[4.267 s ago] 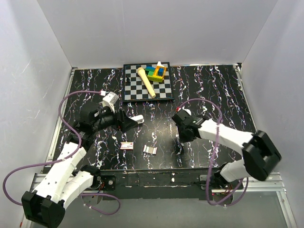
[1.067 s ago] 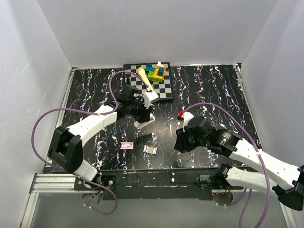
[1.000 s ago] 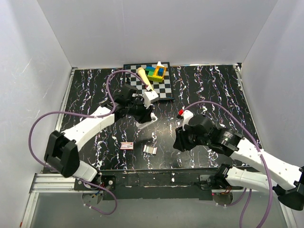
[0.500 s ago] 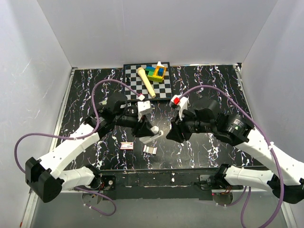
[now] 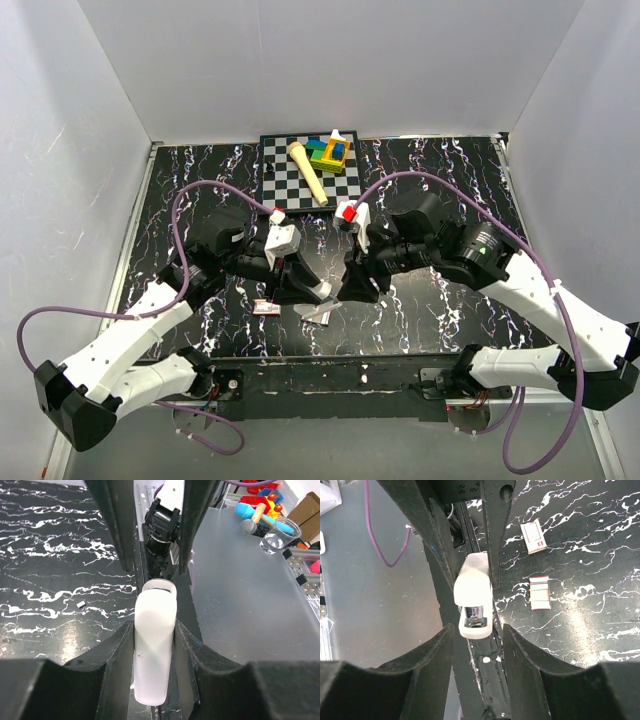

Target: Unload the staples from the stapler

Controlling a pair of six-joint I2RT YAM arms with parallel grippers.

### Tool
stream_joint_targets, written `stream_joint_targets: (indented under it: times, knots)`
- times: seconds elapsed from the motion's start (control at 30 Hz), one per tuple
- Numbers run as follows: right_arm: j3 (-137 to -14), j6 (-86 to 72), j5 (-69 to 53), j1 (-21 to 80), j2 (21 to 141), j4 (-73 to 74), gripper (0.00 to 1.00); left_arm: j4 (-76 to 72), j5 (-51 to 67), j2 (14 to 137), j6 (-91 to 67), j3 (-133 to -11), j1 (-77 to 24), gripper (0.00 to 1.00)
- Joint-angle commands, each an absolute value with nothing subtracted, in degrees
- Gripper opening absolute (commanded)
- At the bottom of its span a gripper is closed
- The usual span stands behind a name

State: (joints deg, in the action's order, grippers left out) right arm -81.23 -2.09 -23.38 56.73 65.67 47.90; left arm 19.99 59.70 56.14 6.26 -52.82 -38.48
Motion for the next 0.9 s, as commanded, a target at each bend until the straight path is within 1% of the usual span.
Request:
stream_joint_targets:
  times: [0.0,0.27,0.67,0.77,0.87]
  knots:
    - [-84.5,-0.2,-26.0,57.3,66.8,48.2,0.52,16.5,63.5,54.1,4.4,-52.0,-38.8,0.0]
    - [-83.1,-0.2,-25.8,59.1,67.7,45.6,0.52,16.4,62.4,54.0,4.0,-52.1,-38.7,0.0]
    - [-80.3,-1.7,-22.1,61.6,69.0,41.4,0.51,15.6,61.4,53.8,2.6,-52.0,-38.7,0.0]
    - [-79.5,-2.0,-21.4,62.3,69.2,40.7,0.47,15.1,61.0,53.5,2.0,-51.9,-38.6,0.0]
    - [-78.1,-2.4,-20.8,62.9,69.2,40.2,0.38,13.5,58.9,52.3,0.5,-51.1,-38.6,0.0]
